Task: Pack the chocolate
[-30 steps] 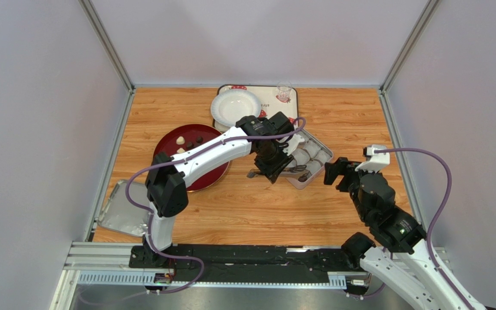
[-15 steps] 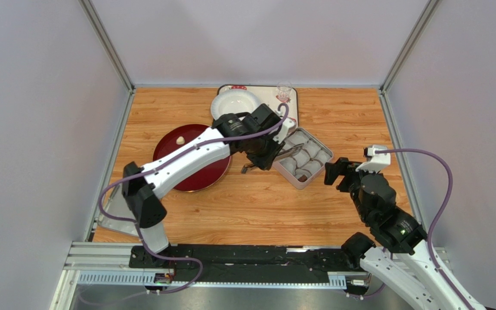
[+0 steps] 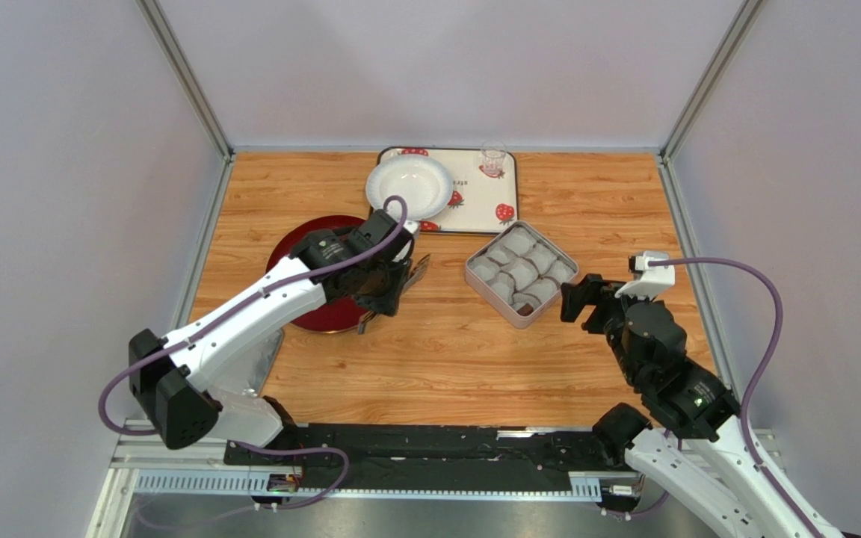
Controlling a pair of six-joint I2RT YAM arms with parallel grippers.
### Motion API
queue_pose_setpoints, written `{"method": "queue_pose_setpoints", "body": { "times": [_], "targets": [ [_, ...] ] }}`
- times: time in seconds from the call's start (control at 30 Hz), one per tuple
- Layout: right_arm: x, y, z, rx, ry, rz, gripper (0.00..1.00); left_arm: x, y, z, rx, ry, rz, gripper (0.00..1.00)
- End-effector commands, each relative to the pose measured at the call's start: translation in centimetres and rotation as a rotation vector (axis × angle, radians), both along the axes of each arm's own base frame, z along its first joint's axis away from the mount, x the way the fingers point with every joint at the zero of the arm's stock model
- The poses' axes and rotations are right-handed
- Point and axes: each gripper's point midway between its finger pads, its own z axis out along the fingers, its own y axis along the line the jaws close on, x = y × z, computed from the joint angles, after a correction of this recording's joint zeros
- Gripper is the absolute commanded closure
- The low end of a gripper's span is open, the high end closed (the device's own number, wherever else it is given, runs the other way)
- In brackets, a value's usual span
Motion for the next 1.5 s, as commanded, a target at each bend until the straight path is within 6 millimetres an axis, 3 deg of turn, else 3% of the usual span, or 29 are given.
{"method": "queue_pose_setpoints", "body": {
  "times": [0.0, 0.27, 0.43, 0.93, 1.47],
  "targets": [
    [0.3, 0.7, 0.3, 0.009, -0.017, 0.024, 0.2, -0.9, 4.1, -0.2, -0.016, 0.002, 0.204, 0.67],
    [0.4, 1.0, 0.3, 0.005, -0.012, 0.041, 0.2, -1.8, 10.5, -2.2, 0.048, 0.058, 0.449, 0.65],
    [0.4, 1.1, 0.2, 0.005, -0.01, 0.043, 0.2, -2.3, 12.5, -2.9, 0.063, 0.08, 0.519, 0.62],
    [0.5, 1.4, 0.0, 0.004, -0.004, 0.055, 0.2, -2.2, 13.4, -5.5, 0.102, 0.16, 0.535, 0.51],
    [0.5, 1.4, 0.0, 0.003, -0.006, 0.053, 0.2, -1.4, 13.7, -7.7, 0.099, 0.213, 0.531, 0.51]
  ]
}}
